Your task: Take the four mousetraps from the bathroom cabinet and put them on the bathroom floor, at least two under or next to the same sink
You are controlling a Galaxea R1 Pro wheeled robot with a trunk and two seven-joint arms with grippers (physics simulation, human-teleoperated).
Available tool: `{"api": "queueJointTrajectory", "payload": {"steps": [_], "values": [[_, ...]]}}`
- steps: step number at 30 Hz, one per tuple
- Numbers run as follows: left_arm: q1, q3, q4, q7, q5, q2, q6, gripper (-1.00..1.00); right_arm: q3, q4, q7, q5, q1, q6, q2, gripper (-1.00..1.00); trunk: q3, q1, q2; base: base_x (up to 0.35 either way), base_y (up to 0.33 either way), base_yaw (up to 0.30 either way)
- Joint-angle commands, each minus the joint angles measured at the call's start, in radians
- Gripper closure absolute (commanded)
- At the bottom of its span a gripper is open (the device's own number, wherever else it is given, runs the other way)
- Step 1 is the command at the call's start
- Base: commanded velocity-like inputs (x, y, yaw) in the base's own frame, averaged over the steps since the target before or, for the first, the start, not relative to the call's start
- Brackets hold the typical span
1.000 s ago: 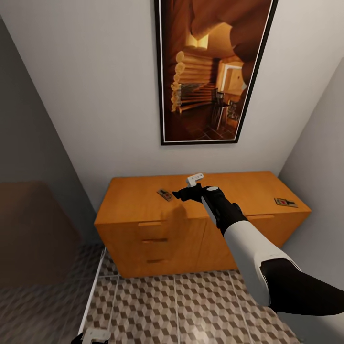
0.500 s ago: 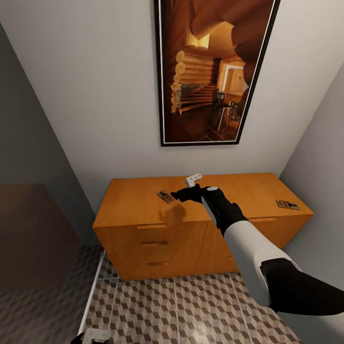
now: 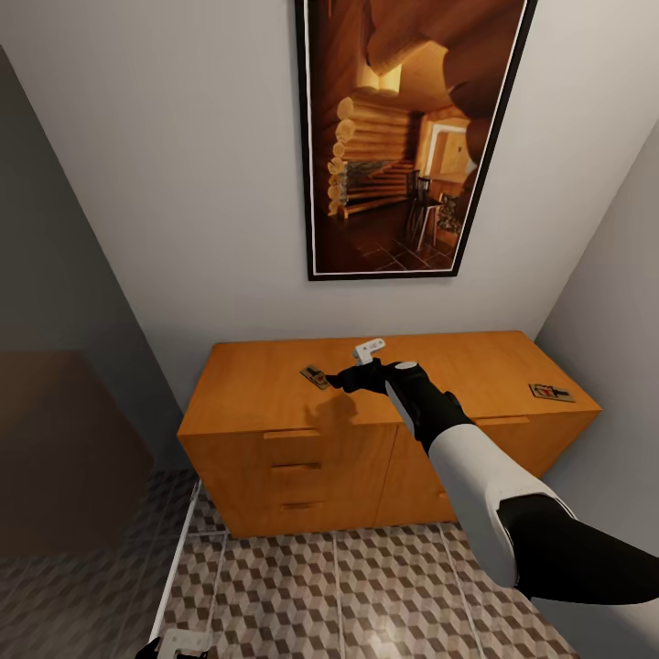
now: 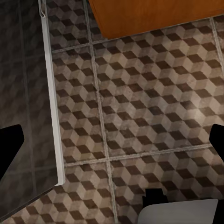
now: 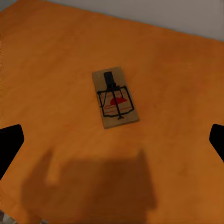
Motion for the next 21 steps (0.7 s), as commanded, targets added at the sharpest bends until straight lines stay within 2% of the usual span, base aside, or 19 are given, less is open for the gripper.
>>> {"api": "queueJointTrajectory", "payload": {"steps": [1, 21], "values": [[-0.001, -0.009, 0.003, 0.002, 0.005, -0.001, -0.006, -1.00, -0.001, -0.001, 0.009, 0.011, -0.001, 0.004, 0.000, -1.00, -0.002, 0.001, -0.002, 0.000, 0.000, 0.000], [-0.001, -0.009, 0.003, 0.003, 0.005, -0.002, -0.004, -1.00, -0.001, 0.004, 0.049, 0.011, -0.001, 0.004, 0.000, -1.00, -0.002, 0.001, -0.002, 0.000, 0.000, 0.000]]}}
